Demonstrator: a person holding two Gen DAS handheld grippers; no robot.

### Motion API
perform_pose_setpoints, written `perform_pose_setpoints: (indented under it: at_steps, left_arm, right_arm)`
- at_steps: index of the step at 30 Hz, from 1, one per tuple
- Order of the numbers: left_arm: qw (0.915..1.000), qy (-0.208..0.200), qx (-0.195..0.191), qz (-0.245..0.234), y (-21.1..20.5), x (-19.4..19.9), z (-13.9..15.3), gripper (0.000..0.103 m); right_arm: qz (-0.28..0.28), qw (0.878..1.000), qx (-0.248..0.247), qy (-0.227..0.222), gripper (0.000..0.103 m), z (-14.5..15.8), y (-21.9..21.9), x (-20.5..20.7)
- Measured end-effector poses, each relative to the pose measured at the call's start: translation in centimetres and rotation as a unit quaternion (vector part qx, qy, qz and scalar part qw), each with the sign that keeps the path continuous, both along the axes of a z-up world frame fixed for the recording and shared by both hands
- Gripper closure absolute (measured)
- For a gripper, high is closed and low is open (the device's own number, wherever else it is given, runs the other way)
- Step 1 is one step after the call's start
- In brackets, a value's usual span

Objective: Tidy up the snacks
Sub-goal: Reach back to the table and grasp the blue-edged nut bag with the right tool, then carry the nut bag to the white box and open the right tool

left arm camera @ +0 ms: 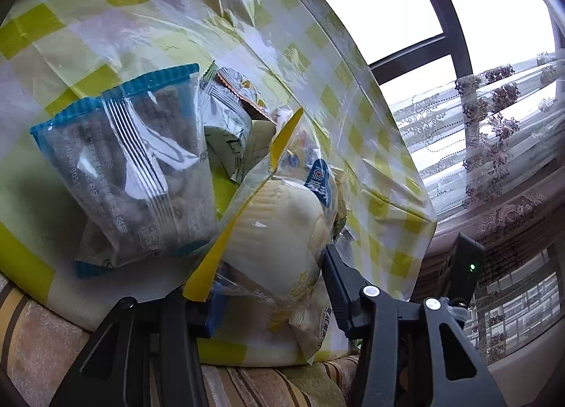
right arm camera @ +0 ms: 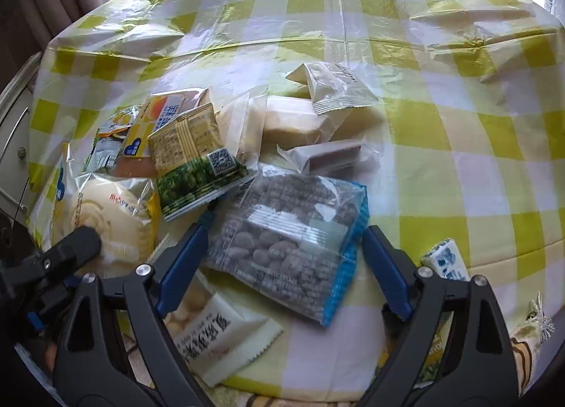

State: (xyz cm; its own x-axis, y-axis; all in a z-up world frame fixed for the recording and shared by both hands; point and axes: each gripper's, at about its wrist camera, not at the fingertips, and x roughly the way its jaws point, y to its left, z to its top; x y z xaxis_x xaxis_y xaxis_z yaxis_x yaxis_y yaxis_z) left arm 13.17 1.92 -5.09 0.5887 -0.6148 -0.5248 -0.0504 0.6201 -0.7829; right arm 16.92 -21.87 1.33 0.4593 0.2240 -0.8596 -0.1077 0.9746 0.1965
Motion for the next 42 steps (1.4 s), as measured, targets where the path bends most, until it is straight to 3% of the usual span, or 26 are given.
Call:
perform_pose_setpoints:
  at_steps: [5, 7, 9, 14, 23, 37, 42]
  left_arm:
    - [1.0000, -0.006, -0.007, 0.000, 0.2, 0.0, 0.0, 0.056]
    - [0.9999, -0.010, -0.008, 0.000, 0.2, -0.1, 0.0, 0.057]
    - [0.9999, -0.013, -0.009, -0.001, 0.2, -0.2, 0.1, 0.058]
    - [0.9996, -0.027, -0.011, -0.005, 0.1, -0.6, 0.4, 0.062]
    - [0.9985, -0.052, -0.013, -0.009, 0.1, -1.3, 1.2, 0.064]
    - [0.9962, -0.087, -0.003, -0.005, 0.0, -2.7, 2.5, 0.065]
    - [0.9923, -0.123, 0.013, 0.011, 0.1, -4.1, 4.0, 0.065]
  right_arm:
    - [0.011, 0.999, -0.045, 0.007, 0.000, -0.7, 1.7, 0.8]
    - [0.013, 0.998, -0.057, 0.002, 0.000, -0.8, 2.2, 0.8]
    - [0.012, 0.998, -0.054, -0.004, 0.006, -0.6, 2.0, 0.6]
    - [0.004, 0.999, -0.041, -0.018, 0.032, 0.1, 1.4, 0.2]
    - [-0.015, 0.999, -0.015, -0.043, 0.050, 1.2, 0.5, -1.1]
    - [-0.045, 0.994, 0.026, -0.097, 0.054, 4.6, -2.3, -5.6]
    - [-0.054, 0.990, 0.043, -0.127, 0.054, 6.0, -3.4, -7.6]
